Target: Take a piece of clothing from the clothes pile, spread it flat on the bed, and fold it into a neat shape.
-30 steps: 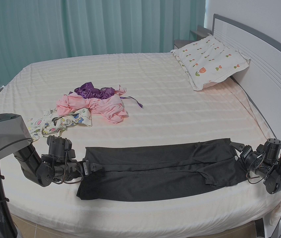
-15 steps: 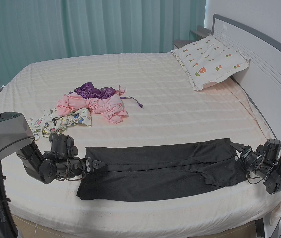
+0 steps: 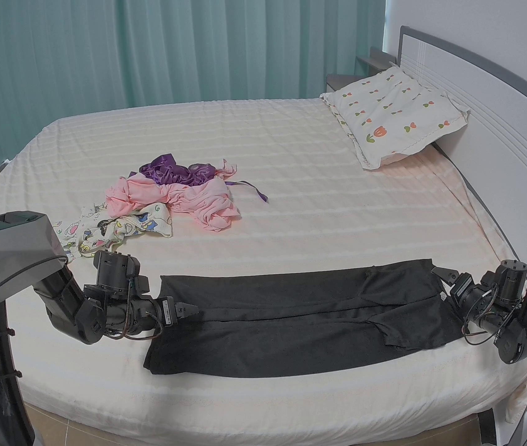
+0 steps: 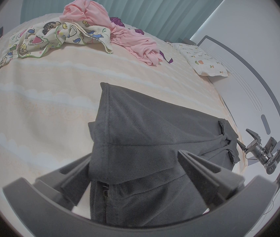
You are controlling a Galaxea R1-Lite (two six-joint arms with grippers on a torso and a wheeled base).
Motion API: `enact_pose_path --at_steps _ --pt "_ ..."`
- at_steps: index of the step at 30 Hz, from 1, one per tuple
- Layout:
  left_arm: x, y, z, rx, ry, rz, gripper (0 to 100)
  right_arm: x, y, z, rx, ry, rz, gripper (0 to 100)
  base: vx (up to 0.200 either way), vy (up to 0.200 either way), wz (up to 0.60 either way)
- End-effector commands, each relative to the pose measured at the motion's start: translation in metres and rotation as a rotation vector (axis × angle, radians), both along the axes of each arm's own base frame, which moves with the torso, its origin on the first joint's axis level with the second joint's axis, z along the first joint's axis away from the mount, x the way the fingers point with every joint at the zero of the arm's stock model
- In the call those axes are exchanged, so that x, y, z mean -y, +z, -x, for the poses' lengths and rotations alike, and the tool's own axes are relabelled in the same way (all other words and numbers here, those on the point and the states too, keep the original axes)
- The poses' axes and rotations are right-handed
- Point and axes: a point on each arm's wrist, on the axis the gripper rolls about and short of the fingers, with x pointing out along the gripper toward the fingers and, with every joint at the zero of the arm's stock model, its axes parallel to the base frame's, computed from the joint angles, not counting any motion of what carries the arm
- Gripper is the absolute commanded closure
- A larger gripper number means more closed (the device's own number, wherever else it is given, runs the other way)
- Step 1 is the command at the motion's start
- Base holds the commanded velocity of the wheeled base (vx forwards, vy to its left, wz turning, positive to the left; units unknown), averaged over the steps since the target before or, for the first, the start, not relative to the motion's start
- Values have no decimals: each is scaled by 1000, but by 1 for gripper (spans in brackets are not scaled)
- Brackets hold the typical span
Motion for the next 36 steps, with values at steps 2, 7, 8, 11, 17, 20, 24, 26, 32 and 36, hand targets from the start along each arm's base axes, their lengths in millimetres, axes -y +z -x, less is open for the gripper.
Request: enact_pose_path --at_steps 2,7,8,11,17,20,24,26,32,36 --pt "-2 -2 0 -6 6 -2 100 0 0 0 6 0 1 0 0 0 0" --pt "-4 -2 -1 -4 15 -8 100 0 0 0 5 0 0 0 0 0 0" --pt "-4 -2 -1 -4 15 -8 100 0 0 0 5 1 -1 0 0 0 0" --pt "-7 -2 -2 -2 25 -8 100 1 0 -1 7 -3 0 0 0 0 0" --pt "-24 3 -3 9 71 -10 100 2 1 -1 10 -4 -1 0 0 0 0" --pt "-29 9 -3 21 84 -5 100 3 2 -1 15 0 -4 0 0 0 0" --pt "-32 11 -3 25 96 1 100 7 5 -2 28 -15 -7 0 0 0 0" --pt "-36 14 -3 30 107 5 100 9 5 -2 29 -21 -6 0 0 0 0" --pt "-51 20 -3 47 150 7 100 10 5 -3 33 -23 -6 0 0 0 0" --pt "-65 24 -2 56 189 9 100 9 4 -3 29 -23 -6 0 0 0 0"
